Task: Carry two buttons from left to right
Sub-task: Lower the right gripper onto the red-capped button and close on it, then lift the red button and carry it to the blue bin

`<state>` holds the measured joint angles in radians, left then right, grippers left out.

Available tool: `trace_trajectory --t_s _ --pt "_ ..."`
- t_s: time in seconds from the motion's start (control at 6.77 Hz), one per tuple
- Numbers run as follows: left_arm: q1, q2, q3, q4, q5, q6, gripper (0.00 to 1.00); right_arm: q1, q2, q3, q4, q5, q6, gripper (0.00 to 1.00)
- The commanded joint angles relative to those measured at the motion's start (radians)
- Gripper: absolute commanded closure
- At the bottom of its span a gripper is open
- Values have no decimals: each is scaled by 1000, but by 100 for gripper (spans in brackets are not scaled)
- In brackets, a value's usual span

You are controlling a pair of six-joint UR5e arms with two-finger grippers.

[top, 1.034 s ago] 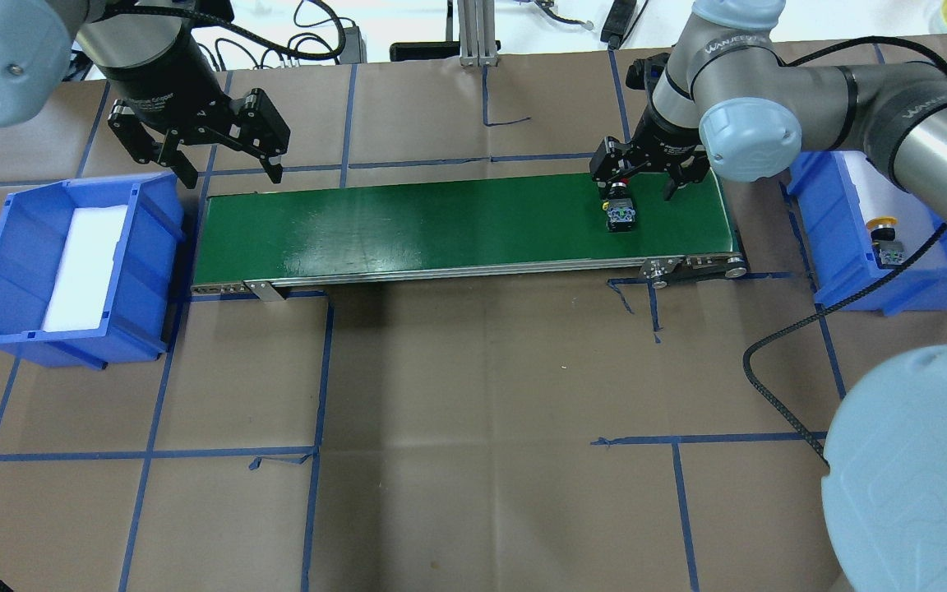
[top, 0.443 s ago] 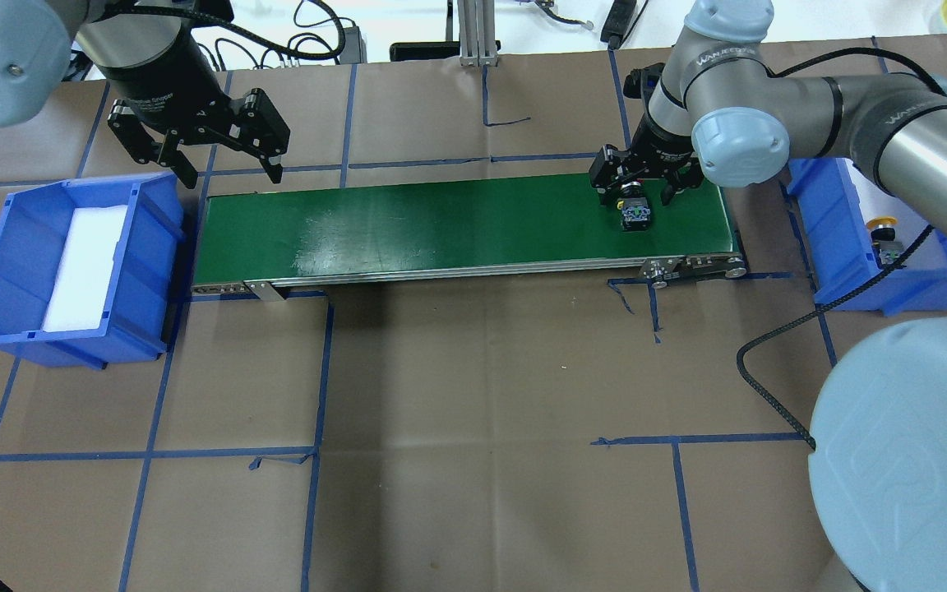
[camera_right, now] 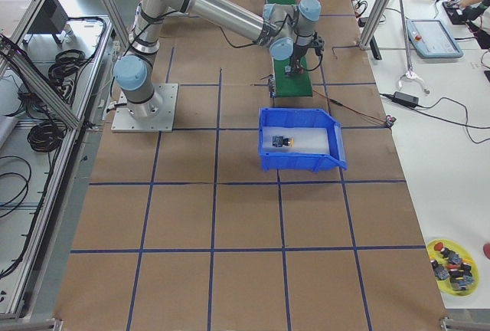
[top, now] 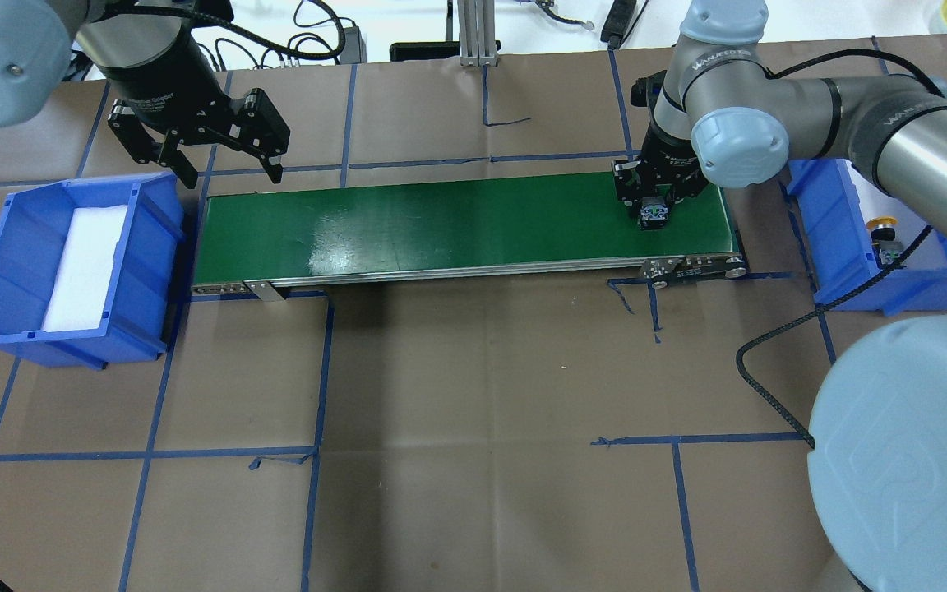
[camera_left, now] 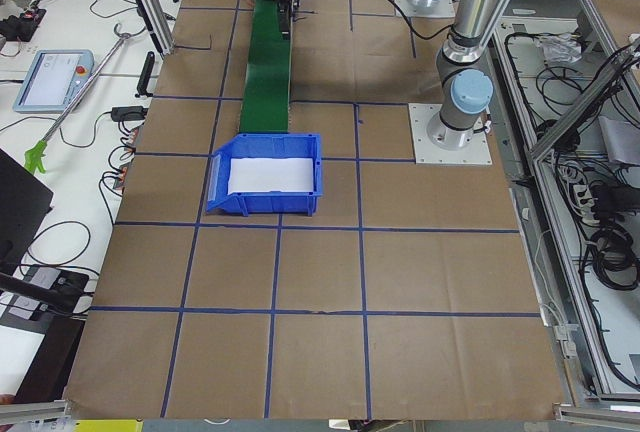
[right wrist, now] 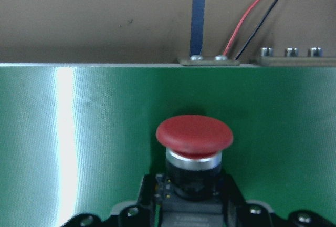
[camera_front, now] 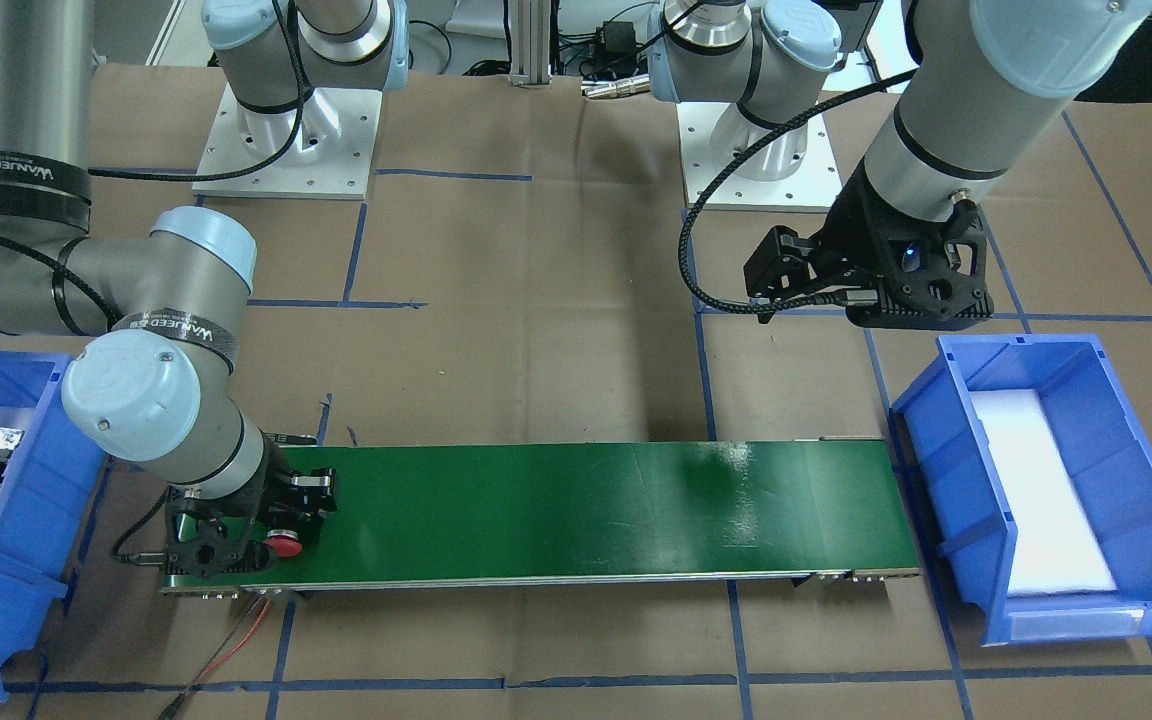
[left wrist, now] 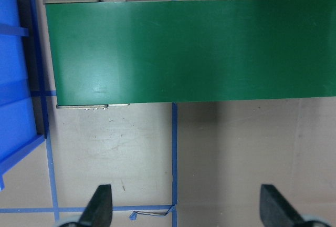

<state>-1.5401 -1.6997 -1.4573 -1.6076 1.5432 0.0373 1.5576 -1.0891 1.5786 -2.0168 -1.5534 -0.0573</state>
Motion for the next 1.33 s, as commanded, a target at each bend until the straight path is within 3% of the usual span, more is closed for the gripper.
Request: trace_trajectory --t_s 0.0,0.15,0.59,1.03,1.18 --pt "0 0 0 0 0 0 0 -2 -14 -61 29 -45 -55 95" --pt "0 0 0 0 0 -1 0 -13 -18 -157 181 -48 -103 95" --pt "0 0 0 2 0 -1 0 -175 -47 -333 370 -60 -256 94" --pt "0 0 0 2 0 -2 0 -411 -32 -374 373 -34 -461 94" --pt "0 0 0 2 0 -2 0 -433 -20 -373 356 -21 -508 94"
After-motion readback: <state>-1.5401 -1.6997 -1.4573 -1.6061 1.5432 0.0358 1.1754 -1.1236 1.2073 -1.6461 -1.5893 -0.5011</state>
